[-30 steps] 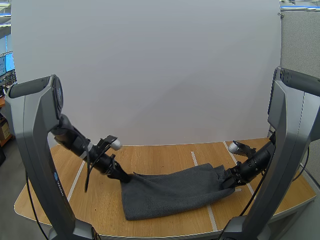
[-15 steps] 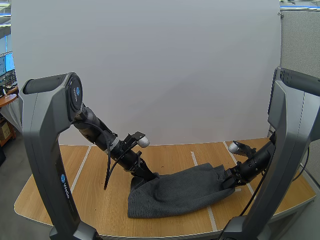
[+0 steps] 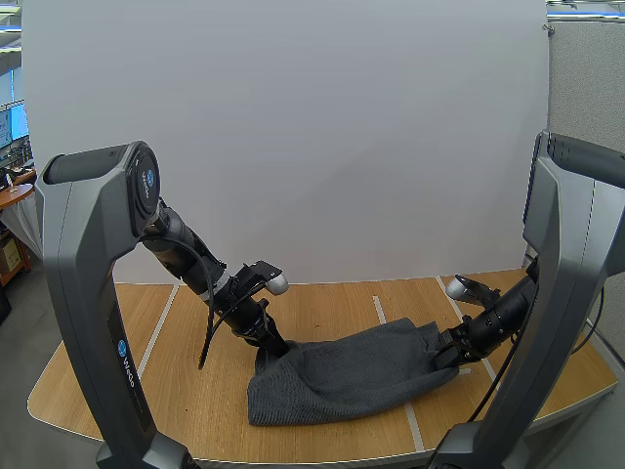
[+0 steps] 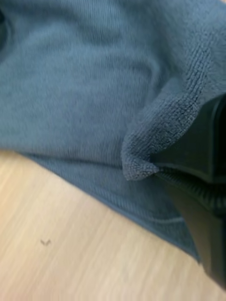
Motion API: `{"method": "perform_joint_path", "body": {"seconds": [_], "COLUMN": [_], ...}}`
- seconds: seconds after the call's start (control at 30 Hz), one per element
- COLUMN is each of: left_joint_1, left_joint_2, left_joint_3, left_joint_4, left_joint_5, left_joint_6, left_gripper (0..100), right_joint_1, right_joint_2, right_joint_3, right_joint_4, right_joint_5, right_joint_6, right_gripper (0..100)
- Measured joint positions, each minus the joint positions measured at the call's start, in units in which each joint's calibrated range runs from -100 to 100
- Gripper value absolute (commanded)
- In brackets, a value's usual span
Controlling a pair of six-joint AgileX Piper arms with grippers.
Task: Fold the towel
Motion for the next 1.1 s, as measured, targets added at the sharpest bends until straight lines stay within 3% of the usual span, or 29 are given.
{"method": "perform_joint_path", "body": {"seconds": [0.2,0.23,0.37,0.4,0.77,0.93,1.1], "left_joint_1": [0.00,0.00,0.00,0.00,0.00,0.00,0.00], "left_joint_2": [0.00,0.00,0.00,0.00,0.00,0.00,0.00], "left_joint_3": [0.00,0.00,0.00,0.00,0.00,0.00,0.00], "left_joint_4": [0.25,0.25,0.25,0.25,0.46,0.46,0.56], "left_joint_5": [-2.43,-2.82,-3.54,-3.54,-3.86,-3.86,-3.86], "left_joint_6": [-0.33,-0.47,-0.81,-0.79,-0.91,-1.23,-1.41], "left_gripper": [0,0,0,0,0,0,0], "right_joint_1": [0.00,0.00,0.00,0.00,0.00,0.22,3.00], "right_joint_2": [0.00,0.00,0.00,0.00,-1.09,-2.48,-0.96], "right_joint_3": [0.00,0.00,0.00,-0.12,-3.73,-11.02,-17.99], "right_joint_4": [0.00,0.00,0.00,0.00,1.15,6.54,8.20], "right_joint_5": [0.00,0.00,0.00,0.00,0.18,0.34,0.16], "right_joint_6": [0.00,0.00,0.10,0.21,2.21,3.42,5.52], "right_gripper": [3,13,87,100,100,100,100]}}
